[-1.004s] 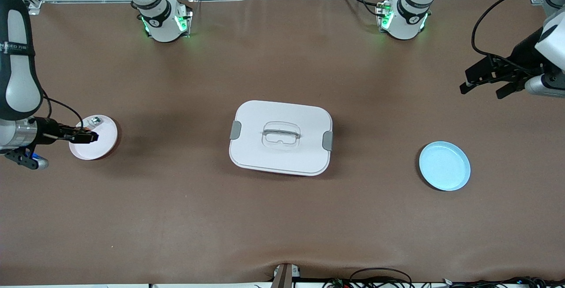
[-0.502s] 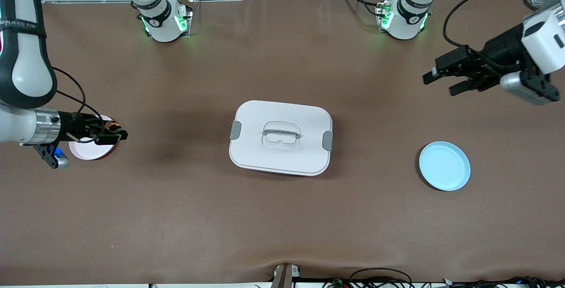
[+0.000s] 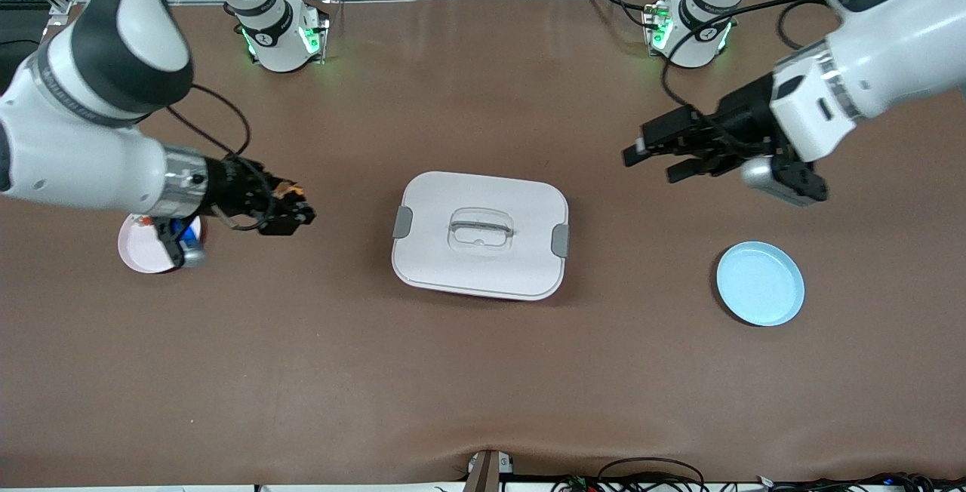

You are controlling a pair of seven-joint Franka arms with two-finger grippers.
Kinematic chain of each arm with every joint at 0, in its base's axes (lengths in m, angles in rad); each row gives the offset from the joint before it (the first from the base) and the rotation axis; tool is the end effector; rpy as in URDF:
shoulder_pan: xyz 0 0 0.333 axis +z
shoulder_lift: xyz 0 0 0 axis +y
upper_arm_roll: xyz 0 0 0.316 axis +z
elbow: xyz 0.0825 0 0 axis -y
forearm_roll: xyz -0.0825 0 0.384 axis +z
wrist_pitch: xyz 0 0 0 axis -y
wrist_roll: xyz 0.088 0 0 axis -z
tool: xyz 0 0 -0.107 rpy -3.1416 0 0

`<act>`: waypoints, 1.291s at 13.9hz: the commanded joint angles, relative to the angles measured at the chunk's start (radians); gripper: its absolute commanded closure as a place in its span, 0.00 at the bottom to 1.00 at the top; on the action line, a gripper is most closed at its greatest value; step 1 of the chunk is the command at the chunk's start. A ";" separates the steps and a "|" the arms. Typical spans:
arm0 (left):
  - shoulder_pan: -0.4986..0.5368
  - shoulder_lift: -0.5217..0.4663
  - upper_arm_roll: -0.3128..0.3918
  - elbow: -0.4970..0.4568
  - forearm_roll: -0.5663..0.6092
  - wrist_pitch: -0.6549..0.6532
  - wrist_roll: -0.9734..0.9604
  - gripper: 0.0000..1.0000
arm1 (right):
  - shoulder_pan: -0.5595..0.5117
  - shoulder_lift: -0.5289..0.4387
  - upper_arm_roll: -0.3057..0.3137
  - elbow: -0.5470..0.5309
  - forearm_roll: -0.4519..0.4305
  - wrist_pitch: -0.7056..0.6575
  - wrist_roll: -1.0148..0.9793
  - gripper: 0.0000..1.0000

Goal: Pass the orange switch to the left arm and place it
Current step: 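Carry the switch above the box with the right gripper while the left gripper approaches, then close the left gripper on the switch held by the right gripper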

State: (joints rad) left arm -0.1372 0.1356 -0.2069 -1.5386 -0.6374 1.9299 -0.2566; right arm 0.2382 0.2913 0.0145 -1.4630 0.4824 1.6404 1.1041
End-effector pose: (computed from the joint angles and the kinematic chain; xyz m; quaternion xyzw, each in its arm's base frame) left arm 0.5801 -0.2422 0.6125 0.9397 0.0329 0.0222 0.3398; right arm 0.6081 0.2040 0.5182 -0.8700 0.4278 0.1930 0.1514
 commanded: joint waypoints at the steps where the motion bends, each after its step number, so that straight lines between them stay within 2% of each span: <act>1: -0.077 0.056 0.001 0.029 -0.019 0.131 -0.067 0.00 | 0.059 0.022 -0.016 0.078 0.034 0.021 0.156 1.00; 3: -0.126 0.091 0.000 0.034 -0.028 0.225 -0.110 0.00 | 0.107 0.040 -0.016 0.101 0.068 0.079 0.235 1.00; 7: -0.185 0.157 0.000 0.074 -0.094 0.319 -0.118 0.00 | 0.176 0.071 -0.016 0.122 0.088 0.237 0.367 1.00; 12: -0.265 0.223 0.001 0.101 -0.122 0.464 -0.095 0.00 | 0.208 0.236 -0.016 0.380 0.122 0.240 0.546 1.00; 15: -0.294 0.262 0.000 0.127 -0.123 0.520 -0.043 0.00 | 0.227 0.287 -0.016 0.434 0.122 0.260 0.579 1.00; 18: -0.300 0.289 -0.002 0.156 -0.123 0.524 0.043 0.00 | 0.248 0.305 -0.016 0.437 0.122 0.325 0.617 1.00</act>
State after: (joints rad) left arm -0.4340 0.3921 -0.2088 -1.4286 -0.7398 2.4484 -0.2815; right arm 0.4630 0.5600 0.0129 -1.0813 0.5855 1.9505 1.6816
